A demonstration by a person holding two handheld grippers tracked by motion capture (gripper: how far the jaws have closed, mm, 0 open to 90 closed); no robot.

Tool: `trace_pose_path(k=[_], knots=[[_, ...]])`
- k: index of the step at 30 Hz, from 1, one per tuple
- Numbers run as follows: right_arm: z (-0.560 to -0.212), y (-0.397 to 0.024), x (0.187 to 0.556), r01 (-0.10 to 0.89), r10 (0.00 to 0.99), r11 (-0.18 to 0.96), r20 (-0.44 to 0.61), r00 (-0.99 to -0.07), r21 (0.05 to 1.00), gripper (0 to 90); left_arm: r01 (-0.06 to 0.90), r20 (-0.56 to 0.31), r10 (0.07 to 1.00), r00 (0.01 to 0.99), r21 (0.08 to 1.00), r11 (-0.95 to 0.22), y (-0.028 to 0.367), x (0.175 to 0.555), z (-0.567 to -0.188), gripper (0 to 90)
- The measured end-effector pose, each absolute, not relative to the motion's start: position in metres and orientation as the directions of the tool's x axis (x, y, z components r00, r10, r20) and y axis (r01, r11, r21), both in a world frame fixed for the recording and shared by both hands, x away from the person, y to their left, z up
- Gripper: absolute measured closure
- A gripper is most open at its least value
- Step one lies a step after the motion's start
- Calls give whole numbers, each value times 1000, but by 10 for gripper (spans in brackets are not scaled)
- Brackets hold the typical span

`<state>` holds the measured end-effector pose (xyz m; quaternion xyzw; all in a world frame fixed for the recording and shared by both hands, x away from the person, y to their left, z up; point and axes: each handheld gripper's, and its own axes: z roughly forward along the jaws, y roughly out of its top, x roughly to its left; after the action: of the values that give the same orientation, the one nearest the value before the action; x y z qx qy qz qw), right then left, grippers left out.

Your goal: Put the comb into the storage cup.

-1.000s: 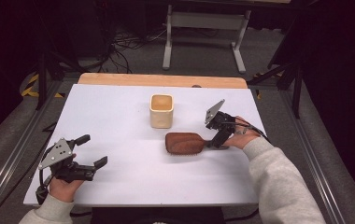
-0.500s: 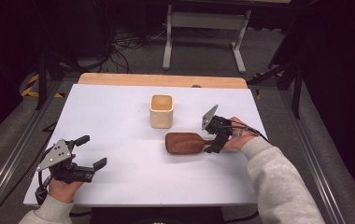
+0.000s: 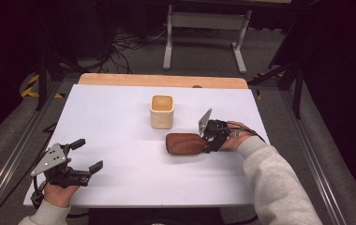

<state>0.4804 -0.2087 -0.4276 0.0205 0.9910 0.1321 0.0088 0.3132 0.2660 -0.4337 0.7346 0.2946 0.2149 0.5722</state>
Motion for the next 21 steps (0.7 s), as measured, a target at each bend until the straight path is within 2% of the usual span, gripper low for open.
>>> trace_pose_path(k=[8, 21], knots=[[-426, -208, 482, 50, 52, 965, -4, -999, 257, 703, 189, -20, 677, 736, 966, -177, 264, 313, -434, 5], [-425, -209, 476, 46, 59, 961, -37, -998, 272, 728, 190, -25, 682, 731, 967, -167, 265, 314, -435, 5]])
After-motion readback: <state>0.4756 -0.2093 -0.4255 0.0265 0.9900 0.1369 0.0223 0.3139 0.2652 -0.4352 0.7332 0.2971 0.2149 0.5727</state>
